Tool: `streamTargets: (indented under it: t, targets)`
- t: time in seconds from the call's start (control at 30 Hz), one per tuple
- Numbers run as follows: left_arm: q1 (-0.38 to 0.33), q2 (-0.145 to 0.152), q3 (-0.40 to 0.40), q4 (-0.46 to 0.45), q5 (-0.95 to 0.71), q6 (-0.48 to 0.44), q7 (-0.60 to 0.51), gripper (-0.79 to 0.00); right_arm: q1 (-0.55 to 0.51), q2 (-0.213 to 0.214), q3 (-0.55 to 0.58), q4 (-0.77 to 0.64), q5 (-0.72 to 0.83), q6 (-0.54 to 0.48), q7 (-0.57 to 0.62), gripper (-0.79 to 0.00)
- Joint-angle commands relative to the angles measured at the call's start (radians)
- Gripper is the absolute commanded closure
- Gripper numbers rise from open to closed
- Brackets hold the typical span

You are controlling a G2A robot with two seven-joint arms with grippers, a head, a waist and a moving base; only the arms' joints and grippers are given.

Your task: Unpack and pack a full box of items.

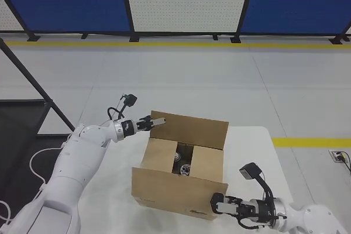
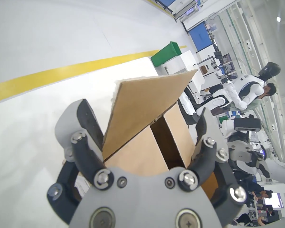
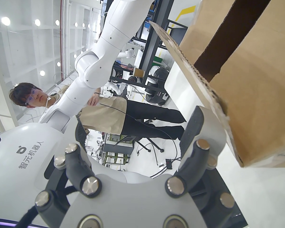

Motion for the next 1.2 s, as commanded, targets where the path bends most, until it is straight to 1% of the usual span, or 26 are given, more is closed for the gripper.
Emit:
streamTargets:
  t: [0.0, 0.13, 0.23, 0.4, 0.53, 0.67, 0.8, 1.03, 1.17]
  targets:
    - [0.003, 0.003, -0.005, -0.003, -0.005, -0.017, -0.017, -0.785, 0.007, -0.001, -0.002, 0.008, 0.000, 0.002, -0.010, -0.785]
    - [0.012, 0.012, -0.017, -0.012, -0.020, -0.056, -0.050, -0.785, 0.020, -0.004, -0.012, 0.022, -0.003, 0.011, -0.057, -0.785]
    - [0.027, 0.022, -0.015, -0.046, -0.015, -0.063, -0.043, -0.785, 0.029, -0.006, -0.020, 0.029, -0.005, 0.015, -0.084, -0.785]
    - [0.061, 0.052, 0.001, -0.121, 0.004, -0.082, -0.024, -0.785, 0.050, -0.010, -0.040, 0.038, -0.019, 0.034, -0.110, -0.785]
    - [0.087, 0.082, 0.023, -0.190, 0.010, -0.086, -0.019, -0.785, 0.067, -0.013, -0.054, 0.044, -0.024, 0.046, -0.121, -0.785]
    - [0.111, 0.119, 0.049, -0.260, 0.005, -0.088, -0.018, -0.785, 0.083, -0.015, -0.068, 0.050, -0.022, 0.055, -0.123, -0.785]
    - [0.135, 0.162, 0.085, -0.344, -0.020, -0.065, -0.041, -0.785, 0.097, -0.018, -0.082, 0.056, -0.022, 0.060, -0.127, -0.785]
    - [0.168, 0.251, 0.135, -0.491, -0.101, -0.026, -0.080, -0.785, 0.110, -0.021, -0.096, 0.060, -0.028, 0.070, -0.135, -0.785]
    - [0.184, 0.302, 0.153, -0.562, -0.135, -0.024, -0.082, -0.785, 0.110, -0.022, -0.093, 0.056, -0.027, 0.076, -0.144, -0.785]
